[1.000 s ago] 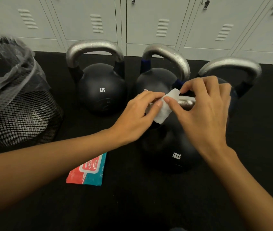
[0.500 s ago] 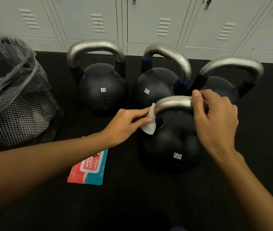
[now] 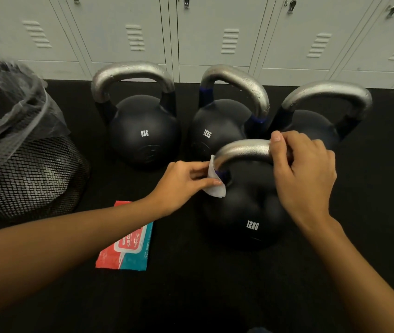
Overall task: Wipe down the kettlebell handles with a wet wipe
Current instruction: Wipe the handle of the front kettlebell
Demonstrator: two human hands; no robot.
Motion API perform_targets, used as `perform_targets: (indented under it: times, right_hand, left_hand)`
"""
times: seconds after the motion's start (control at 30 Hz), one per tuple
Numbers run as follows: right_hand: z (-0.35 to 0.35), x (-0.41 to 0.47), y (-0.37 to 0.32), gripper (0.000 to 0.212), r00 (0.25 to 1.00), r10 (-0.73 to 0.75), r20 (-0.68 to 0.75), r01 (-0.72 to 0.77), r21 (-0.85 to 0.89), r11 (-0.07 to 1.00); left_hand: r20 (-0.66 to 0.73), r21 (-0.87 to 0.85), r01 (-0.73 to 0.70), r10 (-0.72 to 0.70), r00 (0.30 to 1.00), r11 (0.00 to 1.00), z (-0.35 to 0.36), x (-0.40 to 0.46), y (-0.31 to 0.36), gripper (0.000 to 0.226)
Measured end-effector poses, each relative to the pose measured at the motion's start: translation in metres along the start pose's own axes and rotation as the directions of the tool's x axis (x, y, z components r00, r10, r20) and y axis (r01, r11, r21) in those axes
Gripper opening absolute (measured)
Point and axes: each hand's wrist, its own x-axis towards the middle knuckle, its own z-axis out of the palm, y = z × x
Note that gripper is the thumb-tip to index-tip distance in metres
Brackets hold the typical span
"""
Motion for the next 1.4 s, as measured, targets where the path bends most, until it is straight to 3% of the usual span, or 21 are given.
perform_targets:
  times: [0.1, 0.17, 0.27, 0.37, 0.5, 0.67, 0.8, 0.87, 0.93, 1.0, 1.07, 1.13, 1.23, 1.4]
  right_hand:
    - [-0.003, 0.000, 0.002, 0.043, 0.999, 0.025, 0.023, -0.026, 0.056, 0.998]
    - [-0.004, 0.001, 0.000, 0.050, 0.992, 0.125, -0.031, -0.113, 0.253, 0.961]
    - [-0.009, 0.008, 0.007, 0.052, 0.908, 0.403, -0.116, -0.267, 0.581, 0.769]
    - [-0.018, 0.013, 0.027, 0.052, 0.802, 0.581, -0.135, -0.336, 0.702, 0.628]
    - [-0.029, 0.011, 0.042, 0.051, 0.792, 0.579, -0.194, -0.324, 0.670, 0.668]
    - [-0.037, 0.014, 0.033, 0.050, 0.858, 0.451, -0.244, -0.221, 0.618, 0.755]
    - [-0.037, 0.011, 0.012, 0.036, 0.894, 0.358, -0.268, -0.119, 0.629, 0.768]
    - [-0.031, 0.007, 0.000, 0.021, 0.945, 0.257, -0.202, -0.077, 0.627, 0.775]
    - [-0.025, 0.004, -0.006, 0.012, 0.993, 0.076, -0.093, -0.012, 0.554, 0.832]
    - [-0.018, 0.002, -0.006, 0.020, 0.994, -0.100, 0.040, 0.075, 0.410, 0.909]
    - [-0.013, 0.003, -0.003, 0.022, 0.977, -0.173, 0.126, 0.138, 0.244, 0.960]
    - [-0.015, 0.004, 0.002, 0.026, 0.978, -0.156, 0.136, 0.136, 0.150, 0.979]
    - [-0.024, 0.003, 0.015, 0.028, 0.987, -0.053, 0.150, 0.025, 0.182, 0.983]
    - [-0.030, -0.001, 0.032, 0.046, 0.941, 0.260, 0.214, -0.312, 0.261, 0.914]
  left_hand:
    - [-0.055, -0.026, -0.065, 0.064, 0.996, 0.998, 0.000, 0.001, 0.013, 0.048]
    - [-0.092, -0.025, -0.128, 0.125, 0.988, 0.991, -0.001, 0.003, 0.022, 0.052]
    - [-0.070, 0.103, -0.251, 0.258, 0.963, 0.963, -0.004, 0.009, 0.036, 0.053]
    - [0.014, 0.235, -0.358, 0.365, 0.931, 0.904, -0.006, 0.018, 0.051, 0.050]
    - [0.126, 0.365, -0.400, 0.382, 0.916, 0.841, 0.002, 0.031, 0.068, 0.055]
    - [0.232, 0.408, -0.370, 0.297, 0.926, 0.835, 0.022, 0.048, 0.093, 0.077]
    - [0.214, 0.535, -0.414, 0.355, 0.910, 0.737, 0.039, 0.051, 0.097, 0.073]
    - [0.178, 0.596, -0.421, 0.398, 0.900, 0.684, 0.043, 0.049, 0.097, 0.071]
    - [0.141, 0.576, -0.402, 0.397, 0.907, 0.712, 0.038, 0.044, 0.095, 0.071]
    - [0.099, 0.532, -0.371, 0.379, 0.920, 0.762, 0.027, 0.038, 0.087, 0.076]
    - [0.054, 0.533, -0.305, 0.328, 0.943, 0.789, 0.014, 0.029, 0.072, 0.086]
    - [0.032, 0.530, -0.232, 0.255, 0.966, 0.816, 0.001, 0.019, 0.056, 0.094]
    - [0.014, 0.572, -0.153, 0.177, 0.984, 0.806, -0.012, 0.007, 0.037, 0.093]
    - [0.025, 0.534, -0.069, 0.065, 0.998, 0.843, -0.010, 0.002, 0.026, 0.055]
